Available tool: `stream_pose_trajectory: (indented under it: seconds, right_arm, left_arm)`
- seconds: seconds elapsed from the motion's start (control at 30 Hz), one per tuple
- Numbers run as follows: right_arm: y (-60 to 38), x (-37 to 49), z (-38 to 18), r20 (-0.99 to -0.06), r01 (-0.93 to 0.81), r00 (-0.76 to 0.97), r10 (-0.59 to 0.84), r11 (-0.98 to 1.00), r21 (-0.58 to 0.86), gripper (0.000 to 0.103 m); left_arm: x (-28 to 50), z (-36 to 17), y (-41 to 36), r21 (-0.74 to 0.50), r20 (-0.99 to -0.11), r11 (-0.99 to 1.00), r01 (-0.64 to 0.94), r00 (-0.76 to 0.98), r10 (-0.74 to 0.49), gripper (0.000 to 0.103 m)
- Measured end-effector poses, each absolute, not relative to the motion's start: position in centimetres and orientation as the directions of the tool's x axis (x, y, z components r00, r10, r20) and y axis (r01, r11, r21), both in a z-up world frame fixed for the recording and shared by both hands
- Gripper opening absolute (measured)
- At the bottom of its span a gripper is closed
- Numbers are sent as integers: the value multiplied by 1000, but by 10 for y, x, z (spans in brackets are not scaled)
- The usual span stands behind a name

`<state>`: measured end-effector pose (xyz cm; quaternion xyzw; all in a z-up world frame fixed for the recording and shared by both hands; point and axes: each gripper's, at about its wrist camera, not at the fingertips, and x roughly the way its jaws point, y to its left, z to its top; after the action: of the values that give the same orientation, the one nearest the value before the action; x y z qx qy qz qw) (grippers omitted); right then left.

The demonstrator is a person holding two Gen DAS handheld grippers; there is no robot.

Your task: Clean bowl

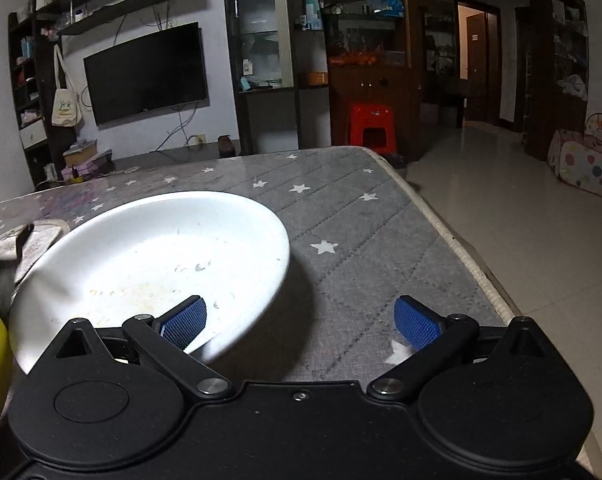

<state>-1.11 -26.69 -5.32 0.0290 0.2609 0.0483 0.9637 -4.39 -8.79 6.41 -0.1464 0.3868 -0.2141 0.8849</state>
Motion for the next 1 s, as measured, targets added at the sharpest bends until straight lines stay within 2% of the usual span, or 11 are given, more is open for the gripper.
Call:
stream_pose_trajectory:
  seconds: [0.2, 0.33, 0.53, 0.7, 1.0]
  right_arm:
    - [-270, -12, -52, -501, -77, 859, 103, 994, 71, 101]
    - [-277, -16, -47, -495, -82, 863, 99, 995, 57, 101]
    - [-291, -26, -39, -477, -48, 878, 48, 999, 14, 101]
    - [-289, -29, -44, -514, -78, 857, 32, 995, -67, 101]
    - [-275, -30, -55, -556, -263, 810, 189, 963, -57, 101]
  left_arm:
    - [-4, 80, -112, -366, -566, 876, 313, 673, -477, 12]
    - [31, 60, -132, -315, -613, 889, 331, 645, -457, 12]
    - [55, 29, -141, -326, -659, 886, 330, 593, -463, 12]
    - [62, 13, -143, -318, -700, 882, 347, 542, -465, 13]
    - [75, -2, -149, -302, -743, 878, 371, 486, -461, 13]
